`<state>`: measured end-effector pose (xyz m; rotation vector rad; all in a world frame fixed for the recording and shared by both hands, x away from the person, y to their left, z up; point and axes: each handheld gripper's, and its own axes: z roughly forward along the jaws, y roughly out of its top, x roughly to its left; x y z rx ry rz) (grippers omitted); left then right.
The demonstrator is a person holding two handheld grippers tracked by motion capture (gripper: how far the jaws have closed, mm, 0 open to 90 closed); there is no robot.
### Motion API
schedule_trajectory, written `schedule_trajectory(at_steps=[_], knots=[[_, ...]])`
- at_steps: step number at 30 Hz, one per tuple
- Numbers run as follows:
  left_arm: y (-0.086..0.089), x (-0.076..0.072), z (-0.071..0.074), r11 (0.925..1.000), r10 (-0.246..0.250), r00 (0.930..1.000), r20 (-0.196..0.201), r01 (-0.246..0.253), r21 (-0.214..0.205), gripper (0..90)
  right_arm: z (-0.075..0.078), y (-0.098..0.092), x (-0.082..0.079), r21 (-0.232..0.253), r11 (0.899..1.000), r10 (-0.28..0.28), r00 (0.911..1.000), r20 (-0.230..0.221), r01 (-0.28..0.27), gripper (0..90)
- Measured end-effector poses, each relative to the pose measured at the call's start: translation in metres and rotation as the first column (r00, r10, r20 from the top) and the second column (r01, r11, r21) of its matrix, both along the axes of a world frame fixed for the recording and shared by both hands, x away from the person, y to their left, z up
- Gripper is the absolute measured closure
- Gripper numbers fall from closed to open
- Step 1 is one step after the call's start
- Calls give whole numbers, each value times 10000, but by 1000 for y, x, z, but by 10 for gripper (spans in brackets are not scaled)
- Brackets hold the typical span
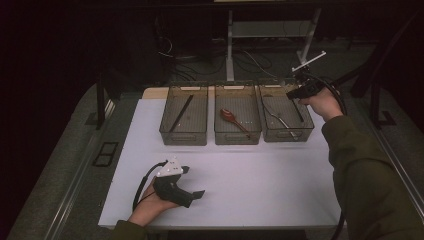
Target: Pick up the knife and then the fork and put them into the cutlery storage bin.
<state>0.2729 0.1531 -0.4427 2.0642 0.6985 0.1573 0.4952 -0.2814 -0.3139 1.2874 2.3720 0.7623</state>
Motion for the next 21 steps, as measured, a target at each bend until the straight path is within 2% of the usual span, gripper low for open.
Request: schedule_trajectory(at_steps=[11, 21], knots=[[1, 1, 0, 10000, 4, 10000, 11, -4, -19, 0, -28, 6, 9, -204, 9998, 24, 9985, -555, -35, 841], [2, 1, 0, 10000, -14, 10000, -2, 14, 5, 0, -52, 0, 9, -198, 9998, -45, 9946, -1039, 25, 840]])
